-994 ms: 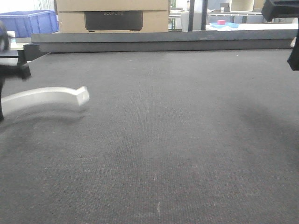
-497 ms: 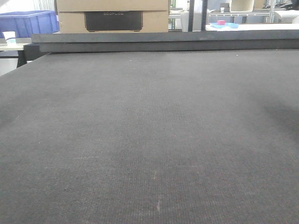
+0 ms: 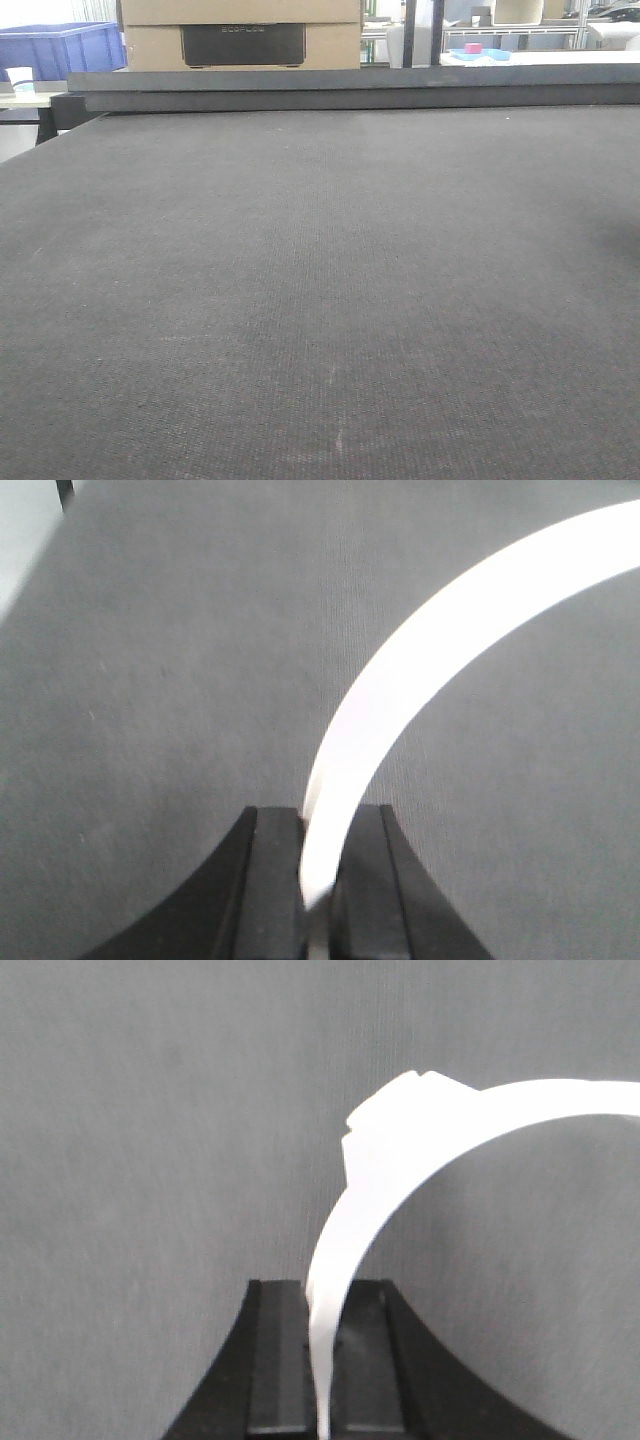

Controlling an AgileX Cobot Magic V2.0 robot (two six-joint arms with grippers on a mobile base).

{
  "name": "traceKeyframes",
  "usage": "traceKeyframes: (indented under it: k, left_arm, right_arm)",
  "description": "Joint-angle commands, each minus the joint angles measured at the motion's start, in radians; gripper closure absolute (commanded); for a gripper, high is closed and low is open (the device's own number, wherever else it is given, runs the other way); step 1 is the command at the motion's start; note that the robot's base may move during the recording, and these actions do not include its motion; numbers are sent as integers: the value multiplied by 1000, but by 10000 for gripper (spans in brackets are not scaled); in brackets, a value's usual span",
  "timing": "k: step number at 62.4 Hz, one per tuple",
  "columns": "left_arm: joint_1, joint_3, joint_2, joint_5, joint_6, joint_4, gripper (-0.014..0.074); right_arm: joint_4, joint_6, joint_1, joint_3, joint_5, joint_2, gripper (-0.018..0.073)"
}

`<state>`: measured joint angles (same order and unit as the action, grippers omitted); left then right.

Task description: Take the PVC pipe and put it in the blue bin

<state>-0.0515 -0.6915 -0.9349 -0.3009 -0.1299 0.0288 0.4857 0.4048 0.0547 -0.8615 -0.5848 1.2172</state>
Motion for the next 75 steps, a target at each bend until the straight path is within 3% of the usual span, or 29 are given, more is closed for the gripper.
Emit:
traceKeyframes:
  k: [1,15,41,50,57,67,75]
  left_arm:
    - [12,2,47,65,-4,12,707]
    - [16,0,110,47,-4,12,707]
    - [16,0,154,31,-4,-4,707]
    - [16,0,184,35,-4,-4,707]
    - [16,0,224,46,-4,-4,707]
    - [16,0,288,113,-4,-15,707]
    - [16,0,338,158,-4,-15,707]
  right_arm:
    - [24,32,6,42,101,-83,721]
    - [24,23,6,163,249,-270,708]
    - [-82,17,-134,203,233,-434,699]
    - [-164,-113,-135,203,215,-532,699]
    - [-246,-130,-135,203,219,-625,699]
    - [-249,-263,-135,203,274,-727,699]
    - [-254,-270,-135,203,282,-762,699]
